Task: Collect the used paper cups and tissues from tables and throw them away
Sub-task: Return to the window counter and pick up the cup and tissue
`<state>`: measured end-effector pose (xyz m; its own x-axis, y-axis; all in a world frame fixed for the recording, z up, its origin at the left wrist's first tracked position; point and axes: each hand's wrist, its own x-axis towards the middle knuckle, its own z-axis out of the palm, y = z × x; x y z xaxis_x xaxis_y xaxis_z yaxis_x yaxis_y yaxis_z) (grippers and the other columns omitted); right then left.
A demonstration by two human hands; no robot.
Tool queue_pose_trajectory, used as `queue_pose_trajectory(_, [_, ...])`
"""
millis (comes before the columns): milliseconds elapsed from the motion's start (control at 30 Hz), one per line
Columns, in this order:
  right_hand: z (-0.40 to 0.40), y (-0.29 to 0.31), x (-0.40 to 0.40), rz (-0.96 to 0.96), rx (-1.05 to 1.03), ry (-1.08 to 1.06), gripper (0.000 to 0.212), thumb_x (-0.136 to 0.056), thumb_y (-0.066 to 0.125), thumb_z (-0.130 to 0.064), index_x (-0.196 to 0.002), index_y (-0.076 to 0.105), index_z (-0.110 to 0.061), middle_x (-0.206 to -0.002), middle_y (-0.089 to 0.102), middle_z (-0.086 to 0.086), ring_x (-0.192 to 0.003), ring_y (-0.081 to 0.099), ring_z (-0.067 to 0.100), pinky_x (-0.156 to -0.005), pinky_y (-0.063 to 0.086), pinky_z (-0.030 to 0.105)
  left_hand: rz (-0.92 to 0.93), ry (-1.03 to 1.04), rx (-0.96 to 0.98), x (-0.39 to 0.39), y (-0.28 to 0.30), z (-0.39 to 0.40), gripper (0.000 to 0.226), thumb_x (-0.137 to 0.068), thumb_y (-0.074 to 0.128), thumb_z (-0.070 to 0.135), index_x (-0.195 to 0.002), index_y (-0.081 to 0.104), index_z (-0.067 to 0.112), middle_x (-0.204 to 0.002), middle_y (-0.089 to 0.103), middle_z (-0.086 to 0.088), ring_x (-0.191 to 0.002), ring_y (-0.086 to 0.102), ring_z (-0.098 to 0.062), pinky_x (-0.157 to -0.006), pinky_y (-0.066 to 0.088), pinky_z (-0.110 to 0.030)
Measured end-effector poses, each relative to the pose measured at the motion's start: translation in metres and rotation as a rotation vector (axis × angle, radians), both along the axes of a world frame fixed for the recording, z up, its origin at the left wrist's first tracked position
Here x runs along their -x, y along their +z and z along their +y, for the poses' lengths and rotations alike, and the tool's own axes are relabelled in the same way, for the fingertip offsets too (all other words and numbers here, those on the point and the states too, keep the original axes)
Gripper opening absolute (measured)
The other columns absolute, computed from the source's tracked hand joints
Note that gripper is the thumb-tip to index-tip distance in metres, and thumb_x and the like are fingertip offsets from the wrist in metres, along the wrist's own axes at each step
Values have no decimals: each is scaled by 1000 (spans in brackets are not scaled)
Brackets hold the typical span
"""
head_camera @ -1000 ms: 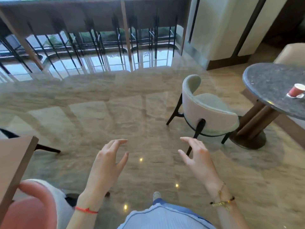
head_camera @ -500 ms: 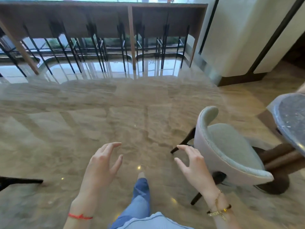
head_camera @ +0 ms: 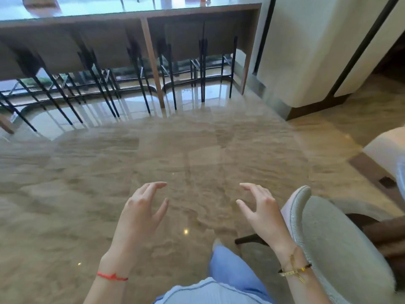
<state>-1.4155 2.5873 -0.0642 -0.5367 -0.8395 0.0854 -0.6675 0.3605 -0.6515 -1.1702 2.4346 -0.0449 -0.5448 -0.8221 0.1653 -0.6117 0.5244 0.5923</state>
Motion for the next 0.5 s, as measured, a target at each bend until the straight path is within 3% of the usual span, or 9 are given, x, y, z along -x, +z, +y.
queue_pose_trajectory(500, [-310, 4, 245, 40, 10, 10, 38, -84, 69, -23, -122, 58, -21, -117, 60, -8, -115, 50, 11, -96, 29, 11, 28, 26, -22, 237, 1, -301, 35, -84, 71, 20, -118, 62, 23, -114, 63, 10, -107, 61, -13, -93, 49, -35])
